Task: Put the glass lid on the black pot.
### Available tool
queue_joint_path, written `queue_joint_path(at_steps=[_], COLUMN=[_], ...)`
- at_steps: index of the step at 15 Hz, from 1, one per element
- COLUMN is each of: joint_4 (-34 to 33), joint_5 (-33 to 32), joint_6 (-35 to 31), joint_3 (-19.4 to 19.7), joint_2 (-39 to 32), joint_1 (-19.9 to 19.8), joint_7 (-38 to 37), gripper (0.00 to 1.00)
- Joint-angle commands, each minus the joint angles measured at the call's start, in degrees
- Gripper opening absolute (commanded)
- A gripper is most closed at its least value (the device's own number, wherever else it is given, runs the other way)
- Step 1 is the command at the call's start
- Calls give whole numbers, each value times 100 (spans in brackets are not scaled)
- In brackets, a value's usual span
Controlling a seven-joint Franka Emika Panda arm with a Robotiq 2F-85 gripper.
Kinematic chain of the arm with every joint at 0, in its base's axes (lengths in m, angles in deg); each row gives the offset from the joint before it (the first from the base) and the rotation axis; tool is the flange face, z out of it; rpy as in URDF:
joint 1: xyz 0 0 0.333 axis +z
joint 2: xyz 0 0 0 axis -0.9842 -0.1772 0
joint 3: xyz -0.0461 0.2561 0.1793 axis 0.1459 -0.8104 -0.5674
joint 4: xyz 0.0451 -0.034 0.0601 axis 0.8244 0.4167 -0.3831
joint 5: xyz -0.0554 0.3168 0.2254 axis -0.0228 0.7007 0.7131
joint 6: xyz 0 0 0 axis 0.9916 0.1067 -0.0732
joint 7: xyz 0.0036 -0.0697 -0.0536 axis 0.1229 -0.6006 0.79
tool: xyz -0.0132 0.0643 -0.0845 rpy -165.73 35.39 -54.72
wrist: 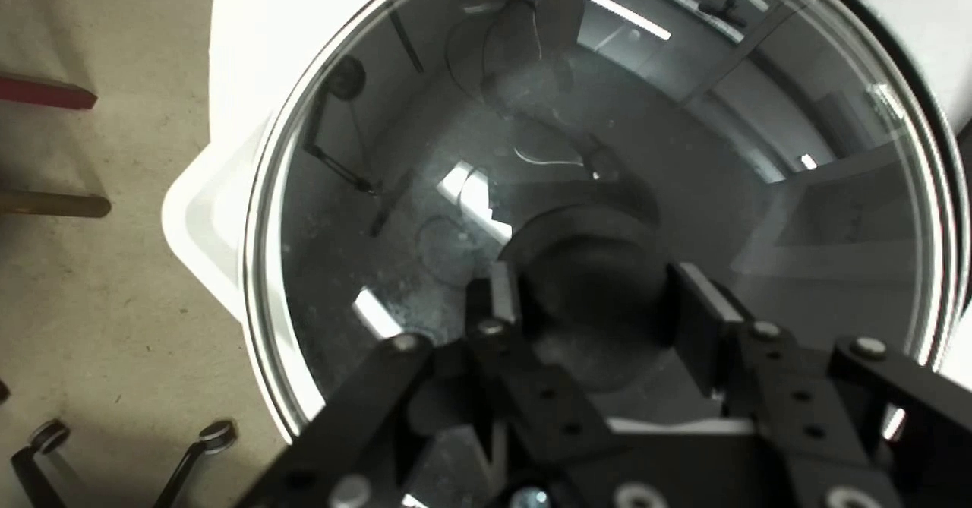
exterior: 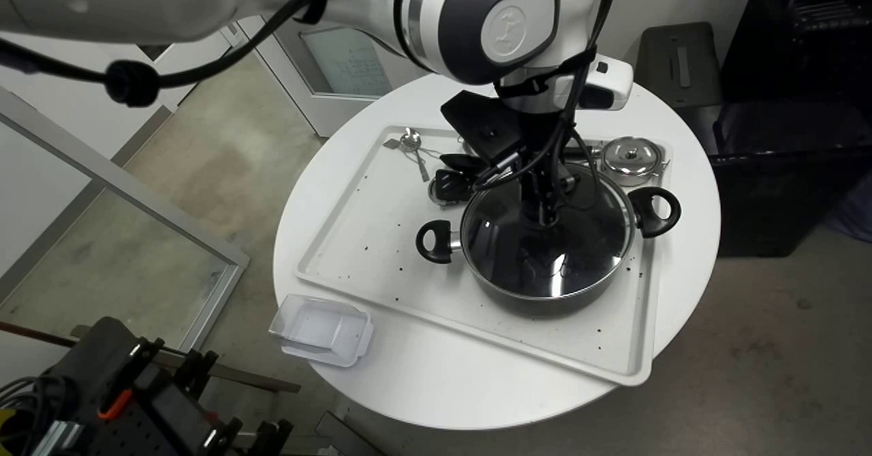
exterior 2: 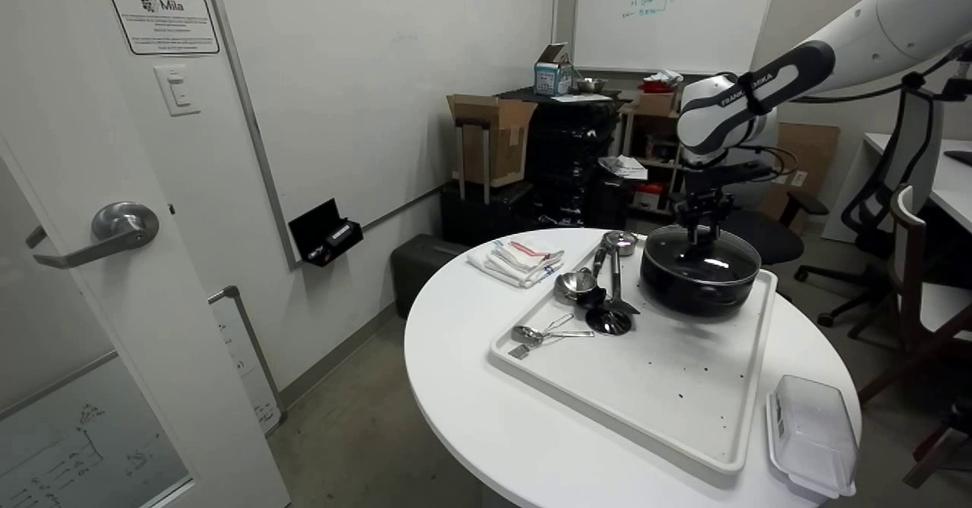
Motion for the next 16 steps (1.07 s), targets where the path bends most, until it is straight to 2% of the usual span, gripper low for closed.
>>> queue_joint_path(at_steps=[1, 16], joint_4=[-248, -45], joint_5=[95, 273], joint_6=[200, 27], joint_3=[-64, -554], joint_2=[-46, 41], joint_1=[-25, -448], joint_7=[44, 447], gripper=[25, 25])
